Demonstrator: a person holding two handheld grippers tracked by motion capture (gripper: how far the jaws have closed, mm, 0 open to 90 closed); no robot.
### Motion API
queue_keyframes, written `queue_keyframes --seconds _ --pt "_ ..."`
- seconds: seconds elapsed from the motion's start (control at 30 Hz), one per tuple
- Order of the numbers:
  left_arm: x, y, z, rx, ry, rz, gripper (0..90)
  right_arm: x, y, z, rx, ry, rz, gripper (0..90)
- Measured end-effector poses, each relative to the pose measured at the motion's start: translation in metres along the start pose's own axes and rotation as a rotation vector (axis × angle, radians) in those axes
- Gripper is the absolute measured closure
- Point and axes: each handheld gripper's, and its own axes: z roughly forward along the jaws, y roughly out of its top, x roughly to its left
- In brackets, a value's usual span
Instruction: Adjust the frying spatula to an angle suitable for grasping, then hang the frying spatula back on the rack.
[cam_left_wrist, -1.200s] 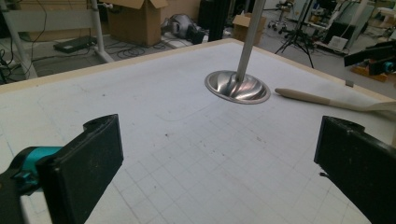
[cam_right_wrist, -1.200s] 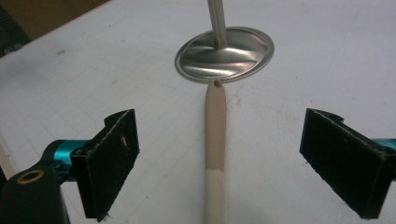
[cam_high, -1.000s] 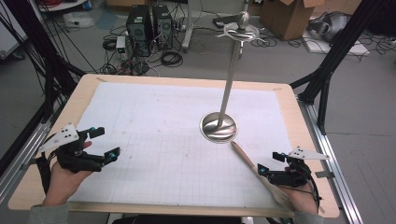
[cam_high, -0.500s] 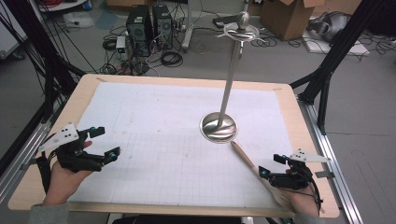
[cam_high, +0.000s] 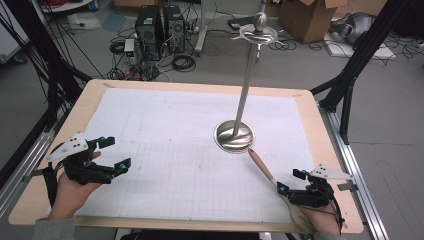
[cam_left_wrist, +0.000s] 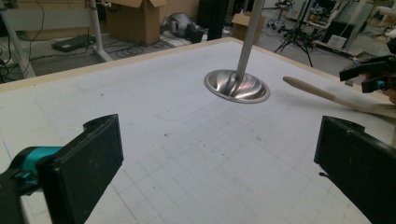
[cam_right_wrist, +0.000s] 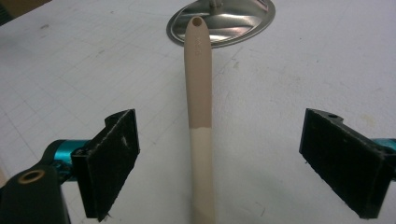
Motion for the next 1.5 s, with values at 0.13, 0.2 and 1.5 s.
queue_keyframes --seconds 0.13,0.2,1.5 --pt "0.001 0.000 0.000 -0.004 0.000 0.002 1.7 0.002 -0.004 -0.003 0.000 -0.006 0.001 11.1" --pt "0.001 0.000 0.000 -0.003 -0.001 0.002 1.7 0.002 -0.006 -0.003 0.010 -0.018 -0.004 11.2" --pt "0.000 0.001 0.007 0.013 -0.006 0.010 1.7 0.016 -0.015 0.012 0.172 -0.066 -0.135 32.8"
